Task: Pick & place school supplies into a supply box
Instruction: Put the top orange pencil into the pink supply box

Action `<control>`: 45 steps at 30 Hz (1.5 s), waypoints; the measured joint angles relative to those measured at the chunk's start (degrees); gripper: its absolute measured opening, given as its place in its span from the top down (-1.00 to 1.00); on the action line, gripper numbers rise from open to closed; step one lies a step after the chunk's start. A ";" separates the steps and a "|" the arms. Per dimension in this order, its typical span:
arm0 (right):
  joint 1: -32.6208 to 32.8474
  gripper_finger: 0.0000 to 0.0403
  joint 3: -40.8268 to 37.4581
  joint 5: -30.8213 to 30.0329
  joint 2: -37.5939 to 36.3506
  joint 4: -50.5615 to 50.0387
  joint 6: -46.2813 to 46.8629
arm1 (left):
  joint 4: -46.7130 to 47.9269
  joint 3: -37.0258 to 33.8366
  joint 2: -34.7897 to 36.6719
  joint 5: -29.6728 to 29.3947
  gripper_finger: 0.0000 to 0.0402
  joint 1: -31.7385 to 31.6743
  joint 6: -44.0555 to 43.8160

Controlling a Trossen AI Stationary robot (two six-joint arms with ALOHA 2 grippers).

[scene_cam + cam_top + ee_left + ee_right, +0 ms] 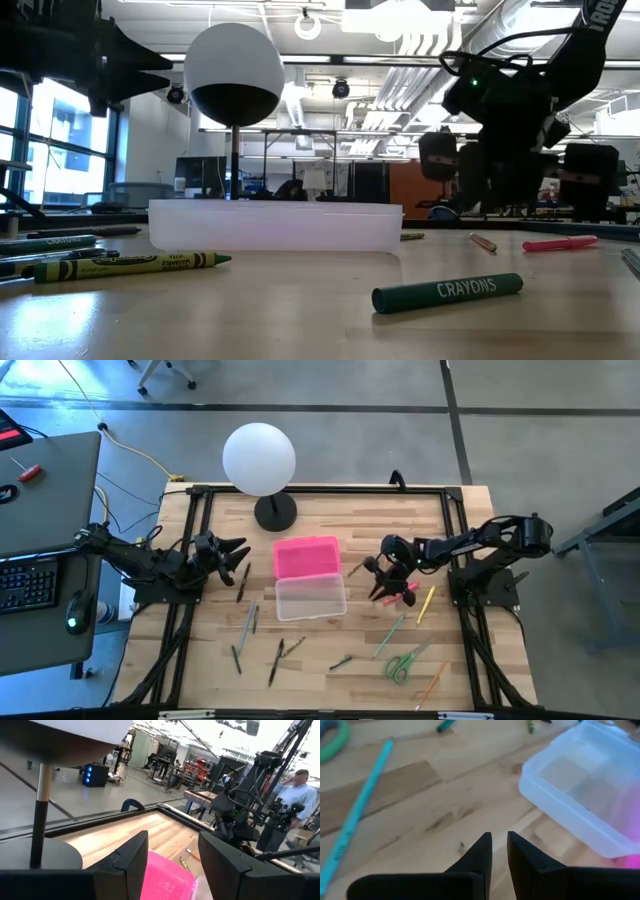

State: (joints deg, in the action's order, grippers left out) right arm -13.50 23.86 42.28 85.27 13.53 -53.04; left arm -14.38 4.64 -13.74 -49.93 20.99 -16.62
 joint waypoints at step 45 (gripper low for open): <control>0.11 0.85 0.09 -5.26 8.04 -1.43 -6.40 | 1.49 0.00 0.00 0.00 -0.03 0.01 -0.39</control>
State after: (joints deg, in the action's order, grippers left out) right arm -13.39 23.94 37.02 93.32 12.10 -59.44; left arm -12.89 4.64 -13.74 -49.93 21.00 -17.02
